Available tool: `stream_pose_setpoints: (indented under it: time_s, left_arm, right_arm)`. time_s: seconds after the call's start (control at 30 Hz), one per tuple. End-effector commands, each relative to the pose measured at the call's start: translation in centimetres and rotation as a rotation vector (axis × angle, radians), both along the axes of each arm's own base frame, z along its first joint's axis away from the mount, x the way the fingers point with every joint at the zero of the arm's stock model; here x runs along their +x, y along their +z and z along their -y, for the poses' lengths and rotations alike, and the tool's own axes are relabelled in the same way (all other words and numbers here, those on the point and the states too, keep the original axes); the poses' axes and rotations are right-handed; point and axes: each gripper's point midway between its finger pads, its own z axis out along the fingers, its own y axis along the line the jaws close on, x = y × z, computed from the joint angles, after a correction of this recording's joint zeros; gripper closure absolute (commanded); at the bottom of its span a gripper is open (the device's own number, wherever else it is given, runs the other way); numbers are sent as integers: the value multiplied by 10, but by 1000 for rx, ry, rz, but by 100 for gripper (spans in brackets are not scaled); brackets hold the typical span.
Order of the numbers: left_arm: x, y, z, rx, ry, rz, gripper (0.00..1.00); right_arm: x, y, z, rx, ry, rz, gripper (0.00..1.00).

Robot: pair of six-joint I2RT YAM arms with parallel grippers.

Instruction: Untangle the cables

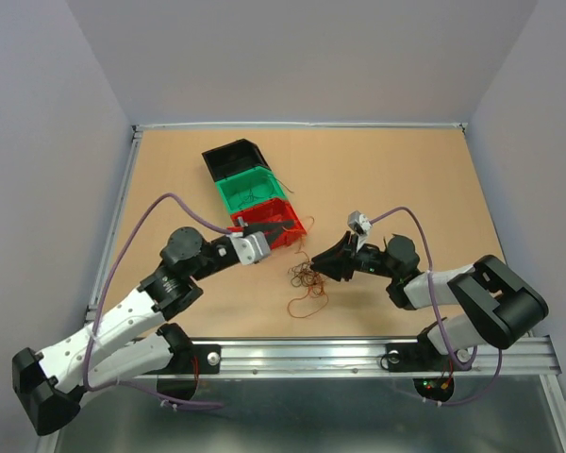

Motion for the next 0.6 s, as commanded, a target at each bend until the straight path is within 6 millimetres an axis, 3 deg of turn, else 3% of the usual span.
stream_pose_setpoints:
  time_s: [0.0,0.07,0.13,0.2,0.23,0.27,0.37,0.4,0.43,0.47,0.5,0.57]
  left_arm:
    - [21,85,-52,-320,241,90,100]
    - [23,115,-74,-400,316,122,100]
    - [24,124,-74,-393,328,109,100]
    - [25,148,-71,-404,316,111,100]
    - [26,152,-68,-399,307,106,100]
    - [21,168,-64,-406,269,112,100]
    - [29,169,-40,-356,215,70,100]
    - [23,187,-36,-365,172,87,100]
    - [31,179,-22,-326,159,45,100]
    - [33,182,-17,-319,149,34,100]
    - [32,200,-17,-341,140,44,100]
    - [44,199,-6,-320,151,8,100]
  right_arm:
    - [2,25,-5,54,16,91,69]
    - [3,26,-3,56,2,91,75]
    - [5,26,-3,56,-6,93,79]
    - [4,27,-4,57,0,95,75]
    - [3,27,-4,56,9,97,60]
    - [2,26,-5,55,18,99,52]
    - [-2,30,-6,66,45,103,30]
    - [-5,31,-6,72,57,100,24]
    - [-8,35,-6,90,66,116,14]
    - [-13,37,-6,101,82,106,11]
    - [-20,44,-6,122,110,137,9]
    - [-26,46,-4,136,124,137,6]
